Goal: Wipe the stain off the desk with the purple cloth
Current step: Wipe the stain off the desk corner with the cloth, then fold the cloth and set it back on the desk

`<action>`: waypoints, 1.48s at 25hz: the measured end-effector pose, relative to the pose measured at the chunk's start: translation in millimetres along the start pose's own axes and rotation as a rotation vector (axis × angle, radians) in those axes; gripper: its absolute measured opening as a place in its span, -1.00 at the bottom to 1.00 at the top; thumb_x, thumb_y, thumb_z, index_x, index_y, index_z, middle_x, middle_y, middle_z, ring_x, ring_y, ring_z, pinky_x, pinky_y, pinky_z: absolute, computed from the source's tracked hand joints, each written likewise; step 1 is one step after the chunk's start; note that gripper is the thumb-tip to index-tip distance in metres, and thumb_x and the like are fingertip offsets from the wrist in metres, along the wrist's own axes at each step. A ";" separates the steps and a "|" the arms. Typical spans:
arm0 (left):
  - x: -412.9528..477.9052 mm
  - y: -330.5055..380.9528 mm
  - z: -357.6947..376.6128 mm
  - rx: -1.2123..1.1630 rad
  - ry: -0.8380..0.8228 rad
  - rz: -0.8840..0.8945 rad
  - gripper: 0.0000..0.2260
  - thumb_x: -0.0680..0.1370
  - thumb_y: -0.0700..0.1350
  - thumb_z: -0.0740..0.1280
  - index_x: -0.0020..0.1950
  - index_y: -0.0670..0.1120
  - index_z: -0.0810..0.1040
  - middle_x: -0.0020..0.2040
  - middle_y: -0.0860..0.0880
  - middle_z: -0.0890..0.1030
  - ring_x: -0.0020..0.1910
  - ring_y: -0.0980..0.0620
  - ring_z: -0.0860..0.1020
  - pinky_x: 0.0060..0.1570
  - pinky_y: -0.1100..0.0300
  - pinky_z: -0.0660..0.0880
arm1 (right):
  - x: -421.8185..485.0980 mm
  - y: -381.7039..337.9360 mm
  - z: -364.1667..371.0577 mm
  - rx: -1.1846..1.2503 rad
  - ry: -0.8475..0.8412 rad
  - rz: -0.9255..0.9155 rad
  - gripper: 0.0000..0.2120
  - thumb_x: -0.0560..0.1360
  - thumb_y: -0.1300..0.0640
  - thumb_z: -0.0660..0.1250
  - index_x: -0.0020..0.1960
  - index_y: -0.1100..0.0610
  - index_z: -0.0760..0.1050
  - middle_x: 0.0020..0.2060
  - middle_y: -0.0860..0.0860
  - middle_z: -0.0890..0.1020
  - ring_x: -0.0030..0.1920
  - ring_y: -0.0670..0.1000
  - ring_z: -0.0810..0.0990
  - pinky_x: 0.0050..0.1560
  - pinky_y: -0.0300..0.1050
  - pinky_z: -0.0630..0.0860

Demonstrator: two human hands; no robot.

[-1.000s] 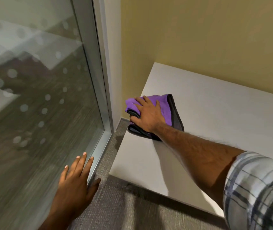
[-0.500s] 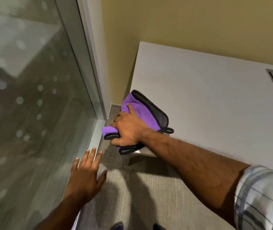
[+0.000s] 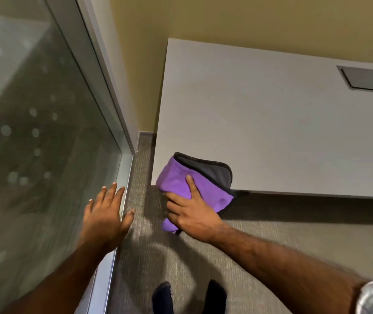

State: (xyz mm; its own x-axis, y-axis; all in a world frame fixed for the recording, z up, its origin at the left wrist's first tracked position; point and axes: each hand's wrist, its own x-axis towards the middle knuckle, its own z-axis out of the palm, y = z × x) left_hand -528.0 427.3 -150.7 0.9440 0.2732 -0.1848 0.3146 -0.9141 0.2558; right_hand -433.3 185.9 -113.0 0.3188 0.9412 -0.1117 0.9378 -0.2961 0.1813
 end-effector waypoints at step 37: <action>3.1 377.3 -262.8 -0.597 -0.273 0.493 -0.64 0.42 -0.20 0.49 0.13 0.07 0.52 -0.15 -0.02 0.65 -0.18 0.10 0.62 -0.20 0.29 0.53 | -187.1 36.5 -159.2 0.354 0.635 1.079 -0.16 0.33 -0.36 0.44 0.50 -0.08 0.28 0.51 0.04 0.27 0.53 0.11 0.20 0.45 0.41 0.15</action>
State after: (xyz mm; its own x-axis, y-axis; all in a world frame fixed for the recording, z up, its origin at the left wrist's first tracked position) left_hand -380.4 162.0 194.7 0.9547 -0.2706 -0.1238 -0.0574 -0.5756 0.8157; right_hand -480.7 24.8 70.0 0.9011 0.0862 0.4250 0.2674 -0.8820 -0.3881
